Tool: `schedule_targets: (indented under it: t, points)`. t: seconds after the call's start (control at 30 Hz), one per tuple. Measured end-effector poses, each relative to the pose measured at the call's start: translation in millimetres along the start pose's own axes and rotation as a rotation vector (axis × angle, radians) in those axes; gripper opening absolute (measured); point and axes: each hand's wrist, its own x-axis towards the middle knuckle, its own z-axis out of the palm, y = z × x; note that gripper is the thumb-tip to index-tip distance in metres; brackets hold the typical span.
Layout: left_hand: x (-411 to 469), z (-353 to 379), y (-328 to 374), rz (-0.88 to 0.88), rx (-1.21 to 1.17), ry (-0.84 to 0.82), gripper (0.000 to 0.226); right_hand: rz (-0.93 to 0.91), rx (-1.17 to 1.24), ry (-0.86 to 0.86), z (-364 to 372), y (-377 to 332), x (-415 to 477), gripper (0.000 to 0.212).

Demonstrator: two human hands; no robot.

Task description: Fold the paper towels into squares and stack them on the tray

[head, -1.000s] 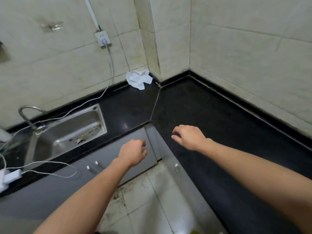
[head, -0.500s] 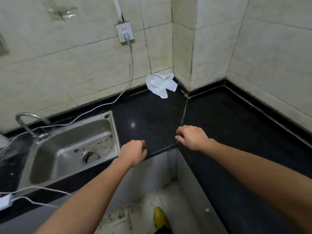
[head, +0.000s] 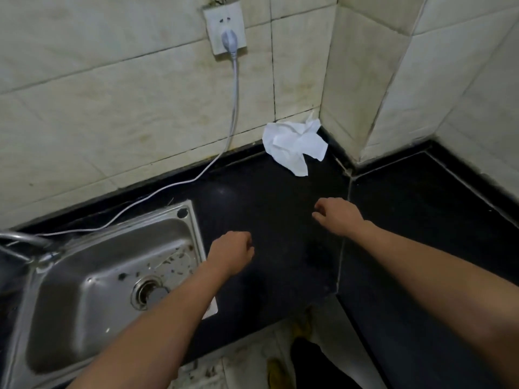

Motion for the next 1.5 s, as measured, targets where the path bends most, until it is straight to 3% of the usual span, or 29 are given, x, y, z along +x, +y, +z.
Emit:
schedule_targets:
  t: [0.23, 0.47, 0.6, 0.73, 0.8, 0.9, 1.17, 1.33, 1.5]
  points:
    - [74.7, -6.4, -22.2, -0.076, -0.001, -0.040, 0.023, 0.039, 0.066, -0.027, 8.3, 1.0, 129.6, 0.027]
    - [133.0, -1.8, -24.8, -0.105, -0.015, -0.097, 0.019, -0.059, 0.040, -0.059, 5.3, -4.8, 243.1, 0.046]
    - [147.4, 1.5, -29.3, -0.108, -0.037, -0.084, 0.022, -0.141, -0.047, -0.013, -2.4, -21.7, 294.5, 0.044]
    - [153.8, 4.6, -43.1, -0.125, -0.075, -0.084, 0.020, -0.080, -0.076, -0.107, 6.0, -30.2, 324.6, 0.058]
    - [151.9, 6.6, -51.5, -0.135, -0.092, -0.083, 0.018, -0.017, 0.045, -0.104, 13.0, -28.8, 323.4, 0.055]
    - [145.9, 8.9, -61.5, -0.153, -0.107, -0.103, 0.020, -0.018, 0.259, 0.048, 16.7, -27.5, 302.5, 0.034]
    - [141.6, 4.8, -74.9, -0.056, -0.162, -0.120, 0.019, 0.152, 0.656, 0.303, -45.2, -45.4, 203.9, 0.022]
    - [140.8, 8.9, -70.7, 0.015, -0.230, -0.119, 0.019, 0.300, 1.087, 0.240, -73.0, -60.2, 135.0, 0.011]
    - [130.7, 24.8, -62.8, 0.040, -0.300, -0.149, 0.015, 0.551, 1.485, 0.034, -64.8, -63.2, 66.7, 0.006]
